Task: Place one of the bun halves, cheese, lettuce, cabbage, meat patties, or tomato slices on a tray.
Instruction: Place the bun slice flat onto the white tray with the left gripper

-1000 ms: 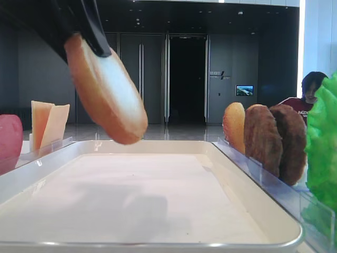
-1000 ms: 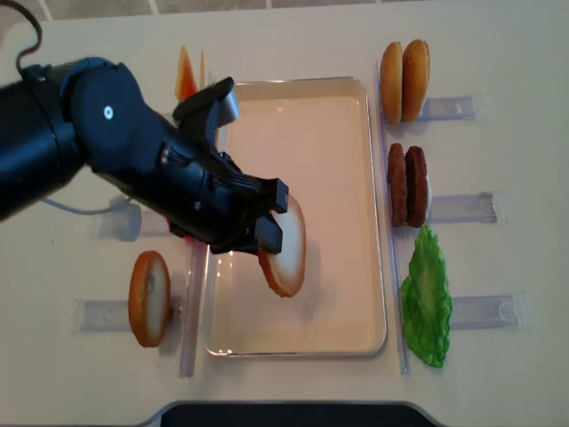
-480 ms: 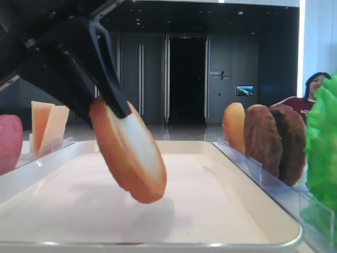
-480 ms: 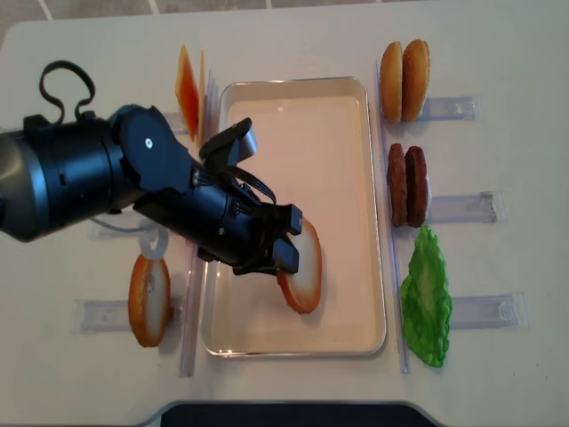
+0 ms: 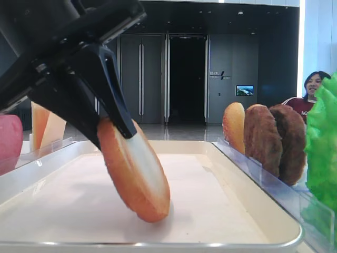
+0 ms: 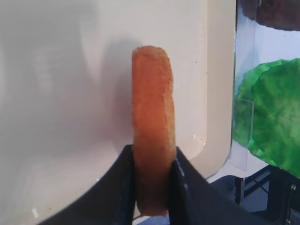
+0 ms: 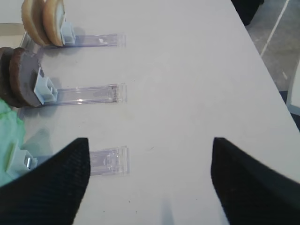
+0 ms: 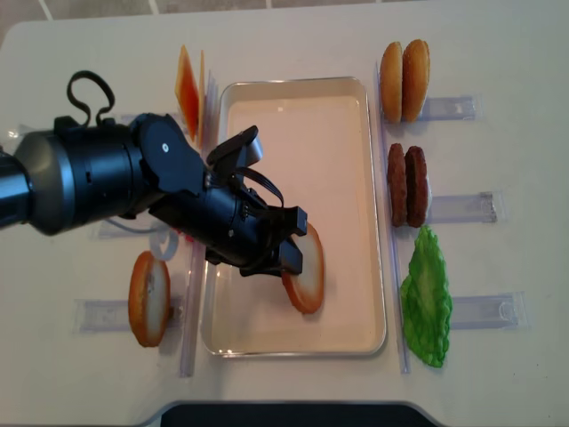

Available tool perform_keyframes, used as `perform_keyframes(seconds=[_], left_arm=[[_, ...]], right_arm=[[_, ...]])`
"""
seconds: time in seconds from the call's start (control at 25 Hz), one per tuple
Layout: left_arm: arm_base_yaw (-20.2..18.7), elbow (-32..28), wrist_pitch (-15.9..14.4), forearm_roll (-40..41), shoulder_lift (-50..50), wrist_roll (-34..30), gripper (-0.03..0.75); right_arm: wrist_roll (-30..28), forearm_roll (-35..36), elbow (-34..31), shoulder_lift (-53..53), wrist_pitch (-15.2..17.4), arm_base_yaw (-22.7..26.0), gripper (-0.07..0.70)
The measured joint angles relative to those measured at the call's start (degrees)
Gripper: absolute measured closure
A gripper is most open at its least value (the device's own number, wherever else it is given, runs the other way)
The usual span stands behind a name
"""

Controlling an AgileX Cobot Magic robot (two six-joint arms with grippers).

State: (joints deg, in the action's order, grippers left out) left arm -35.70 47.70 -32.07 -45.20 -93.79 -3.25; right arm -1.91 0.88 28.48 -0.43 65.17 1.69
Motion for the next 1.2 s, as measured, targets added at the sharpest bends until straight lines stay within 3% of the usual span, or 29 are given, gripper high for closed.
perform_keyframes(seconds=[0.76, 0.92, 1.2], left_arm=[[0.28, 0.05, -0.15, -0.61, -1.87, 0.7, 0.566], [1.12, 0.05, -1.79, 0.38, -1.94, 1.07, 0.506], [2.71, 0.05, -3.36, 4.72, -1.75, 3.78, 0.333]], right_arm=[[0.0, 0.0, 0.0, 0.0, 0.0, 0.0, 0.094], [0.0, 0.0, 0.0, 0.0, 0.0, 0.0, 0.094], [0.0, 0.0, 0.0, 0.0, 0.0, 0.0, 0.094]])
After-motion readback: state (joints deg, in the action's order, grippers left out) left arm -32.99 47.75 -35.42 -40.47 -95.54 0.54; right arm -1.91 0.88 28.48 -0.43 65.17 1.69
